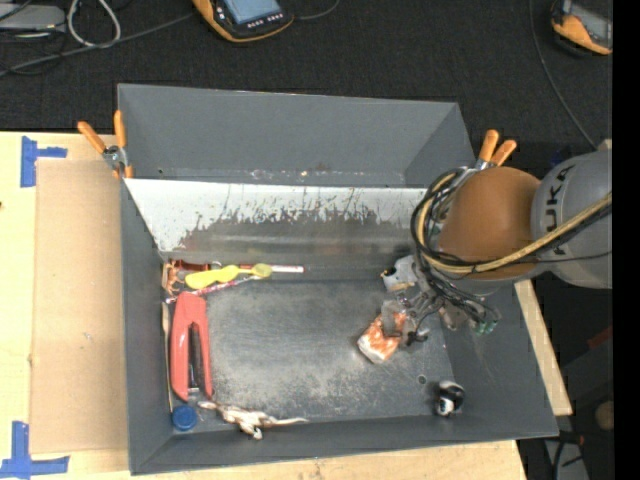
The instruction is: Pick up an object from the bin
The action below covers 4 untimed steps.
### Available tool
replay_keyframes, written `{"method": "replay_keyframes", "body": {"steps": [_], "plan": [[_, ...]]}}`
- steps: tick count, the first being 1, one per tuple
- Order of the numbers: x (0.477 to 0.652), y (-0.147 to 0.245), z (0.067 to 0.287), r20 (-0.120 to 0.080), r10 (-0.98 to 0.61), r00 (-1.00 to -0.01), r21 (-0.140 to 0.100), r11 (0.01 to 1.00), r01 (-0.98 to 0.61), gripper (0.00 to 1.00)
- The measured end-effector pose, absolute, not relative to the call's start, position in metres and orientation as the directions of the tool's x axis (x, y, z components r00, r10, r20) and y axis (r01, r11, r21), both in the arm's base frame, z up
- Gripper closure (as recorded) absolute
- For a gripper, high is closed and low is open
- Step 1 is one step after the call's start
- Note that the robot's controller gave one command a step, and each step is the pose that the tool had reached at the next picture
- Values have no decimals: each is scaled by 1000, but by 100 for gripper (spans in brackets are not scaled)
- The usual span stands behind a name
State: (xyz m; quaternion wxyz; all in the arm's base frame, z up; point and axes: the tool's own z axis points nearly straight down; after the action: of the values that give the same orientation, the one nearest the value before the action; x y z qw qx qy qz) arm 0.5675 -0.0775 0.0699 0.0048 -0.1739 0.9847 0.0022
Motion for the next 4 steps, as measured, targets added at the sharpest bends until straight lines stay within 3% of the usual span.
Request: {"method": "replay_keyframes", "body": {"steps": [2, 4], "plan": [[567, -77, 73, -10, -346, -938, 3, 938, -346, 100], [567, -76, 103, -10, -344, -939, 4, 939, -344, 100]]}}
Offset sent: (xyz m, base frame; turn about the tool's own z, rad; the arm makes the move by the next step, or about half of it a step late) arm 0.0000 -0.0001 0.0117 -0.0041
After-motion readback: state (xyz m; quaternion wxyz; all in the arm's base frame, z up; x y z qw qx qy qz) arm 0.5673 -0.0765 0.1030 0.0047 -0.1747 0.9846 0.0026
